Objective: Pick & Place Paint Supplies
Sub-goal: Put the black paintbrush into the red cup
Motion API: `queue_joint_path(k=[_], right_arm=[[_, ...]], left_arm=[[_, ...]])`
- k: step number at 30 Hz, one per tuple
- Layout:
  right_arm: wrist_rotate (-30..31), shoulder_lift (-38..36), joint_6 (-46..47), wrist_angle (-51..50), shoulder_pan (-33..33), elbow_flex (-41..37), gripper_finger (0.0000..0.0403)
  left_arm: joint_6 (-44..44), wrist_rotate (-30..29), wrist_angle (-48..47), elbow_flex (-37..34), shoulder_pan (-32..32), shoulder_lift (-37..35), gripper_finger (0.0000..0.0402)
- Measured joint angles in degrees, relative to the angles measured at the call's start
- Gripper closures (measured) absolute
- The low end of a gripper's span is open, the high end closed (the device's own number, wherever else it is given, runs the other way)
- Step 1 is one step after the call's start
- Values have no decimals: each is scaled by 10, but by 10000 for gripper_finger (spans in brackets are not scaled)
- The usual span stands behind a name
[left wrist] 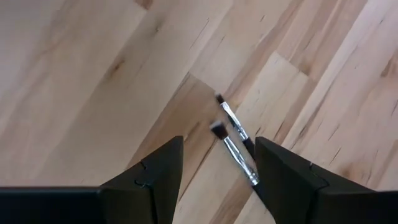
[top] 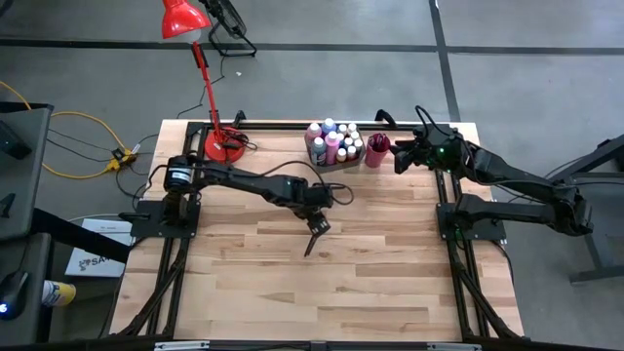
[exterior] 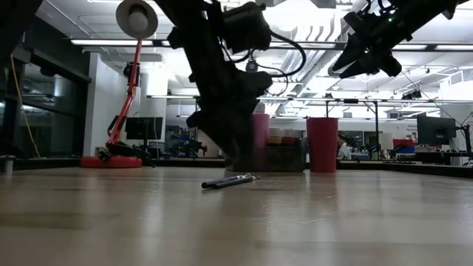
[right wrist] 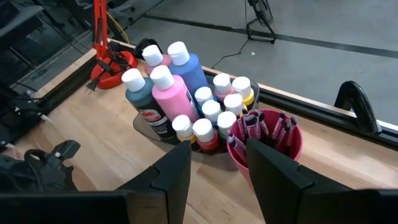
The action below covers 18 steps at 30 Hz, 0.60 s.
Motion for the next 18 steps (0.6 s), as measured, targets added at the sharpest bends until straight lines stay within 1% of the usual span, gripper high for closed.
queue_joint_path(k=[4,12,14,18], right_arm=[[0,0,0,0,0,0,254],[0,0,1,0,0,0,254],[0,0,1,0,0,0,254],[0,0,2,0,0,0,254]], left_arm=[[-3,4,-2,0,0,3,208],[-12,-7,9,1,0,19,208],[-12,-7,-3,-1,0,22,208],[-12,-26,4,0,0,22,208]])
